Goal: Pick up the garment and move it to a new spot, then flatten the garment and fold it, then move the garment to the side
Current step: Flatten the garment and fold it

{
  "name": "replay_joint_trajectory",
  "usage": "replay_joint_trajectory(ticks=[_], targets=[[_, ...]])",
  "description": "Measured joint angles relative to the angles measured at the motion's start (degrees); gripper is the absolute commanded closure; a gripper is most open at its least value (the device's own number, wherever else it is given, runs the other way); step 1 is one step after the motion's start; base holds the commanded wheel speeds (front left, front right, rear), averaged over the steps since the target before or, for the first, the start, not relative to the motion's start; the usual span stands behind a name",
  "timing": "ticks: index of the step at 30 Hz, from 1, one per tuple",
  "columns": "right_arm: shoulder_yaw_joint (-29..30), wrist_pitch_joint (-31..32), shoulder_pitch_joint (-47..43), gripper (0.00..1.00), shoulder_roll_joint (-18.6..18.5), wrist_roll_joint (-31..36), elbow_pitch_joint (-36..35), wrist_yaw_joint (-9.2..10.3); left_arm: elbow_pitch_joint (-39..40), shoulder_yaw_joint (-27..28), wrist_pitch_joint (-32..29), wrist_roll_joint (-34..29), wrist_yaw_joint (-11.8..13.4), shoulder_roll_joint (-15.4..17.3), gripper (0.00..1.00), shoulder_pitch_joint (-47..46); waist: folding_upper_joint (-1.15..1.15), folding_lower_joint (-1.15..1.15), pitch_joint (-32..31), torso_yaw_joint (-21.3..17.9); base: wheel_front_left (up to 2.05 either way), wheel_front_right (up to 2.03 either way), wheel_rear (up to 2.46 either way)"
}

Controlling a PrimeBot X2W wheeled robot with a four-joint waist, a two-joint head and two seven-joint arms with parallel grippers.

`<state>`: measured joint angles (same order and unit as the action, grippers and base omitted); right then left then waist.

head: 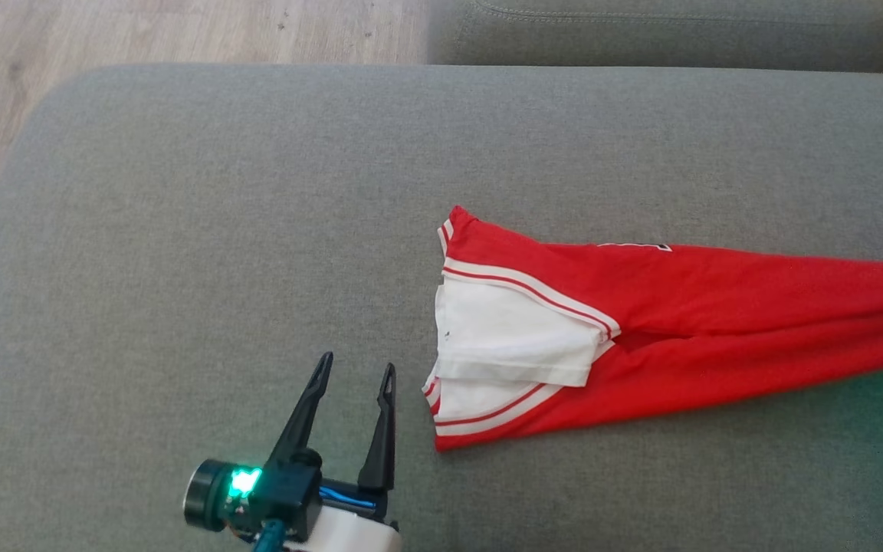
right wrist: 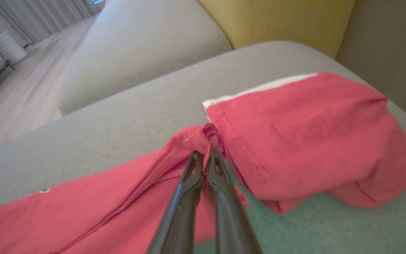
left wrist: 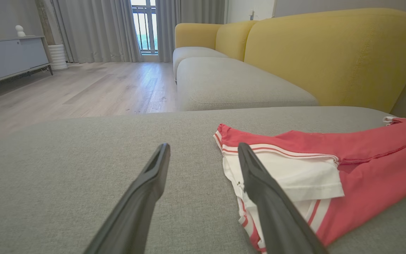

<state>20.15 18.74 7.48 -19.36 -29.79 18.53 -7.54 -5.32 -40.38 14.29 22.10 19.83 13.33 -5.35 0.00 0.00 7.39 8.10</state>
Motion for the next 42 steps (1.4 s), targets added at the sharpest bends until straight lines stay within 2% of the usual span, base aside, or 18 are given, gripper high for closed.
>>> replay_joint_trajectory(ticks=[5, 8, 11, 14, 22, 39, 40, 41, 42], targets=[[-1.77, 1.52, 0.19, 1.00, 2.10, 0.21, -8.23, 0.00, -0.46, 0.22, 0.00, -0.43, -0.42, -0.42, 0.00, 0.16, 0.00, 0.00, -0.13, 0.17, 0.00, 0.00, 0.00], [-7.06, 3.75, 0.41, 1.00, 6.04, 1.67, -15.79, 0.00, -1.48, 0.66, 0.00, -0.51, -1.30, -1.09, 0.00, 0.21, 0.00, 0.00, -0.43, 1.24, 0.00, 0.00, 0.00], [-11.05, 4.83, 0.68, 1.00, 7.82, 2.24, -18.64, 0.00, -1.86, 1.01, 0.00, -0.68, -1.78, -1.29, 0.00, 0.21, 0.00, 0.00, -0.75, 2.32, 0.00, 0.00, 0.00], [-18.53, 5.53, 1.49, 1.00, 10.20, 2.55, -20.51, 0.00, -2.03, 1.24, 0.00, -0.92, -2.45, -1.49, 0.00, 0.23, 0.00, 0.00, -1.15, 4.46, 0.00, 0.00, 0.00], [-29.22, 5.81, 1.50, 1.00, 11.44, 0.89, -19.80, 0.00, -2.35, 1.48, 0.00, -1.09, -2.79, -1.97, 0.00, 1.10, 0.00, 0.00, -1.14, 7.61, 0.00, 0.00, 0.00], [-43.64, 4.47, 3.92, 1.00, 13.62, -2.54, -10.77, 0.00, -3.58, 3.18, 0.00, -2.64, -4.22, -3.75, 0.00, 1.09, 0.00, 0.00, -0.25, 9.28, 0.00, 0.00, 0.00], [-44.50, 4.47, 3.97, 0.56, 13.69, -2.87, -10.58, 0.00, -3.59, 3.30, 0.00, -2.70, -4.24, -3.78, 0.00, 1.09, 0.00, 0.00, -0.29, 9.21, 0.00, 0.00, 0.00], [-45.07, 4.44, 3.99, 0.00, 13.86, -3.16, -10.53, 0.00, -3.61, 3.37, 0.00, -2.83, -4.28, -3.85, 0.00, 1.10, 0.00, 0.00, -0.35, 9.13, 0.00, 0.00, 0.00], [-45.56, 4.08, 4.01, 0.00, 13.96, -3.38, -10.53, 0.00, -3.65, 3.42, 0.00, -3.00, -4.28, -3.96, 0.00, 1.10, 0.00, 0.00, -0.42, 9.05, 0.00, 0.00, 0.00]])
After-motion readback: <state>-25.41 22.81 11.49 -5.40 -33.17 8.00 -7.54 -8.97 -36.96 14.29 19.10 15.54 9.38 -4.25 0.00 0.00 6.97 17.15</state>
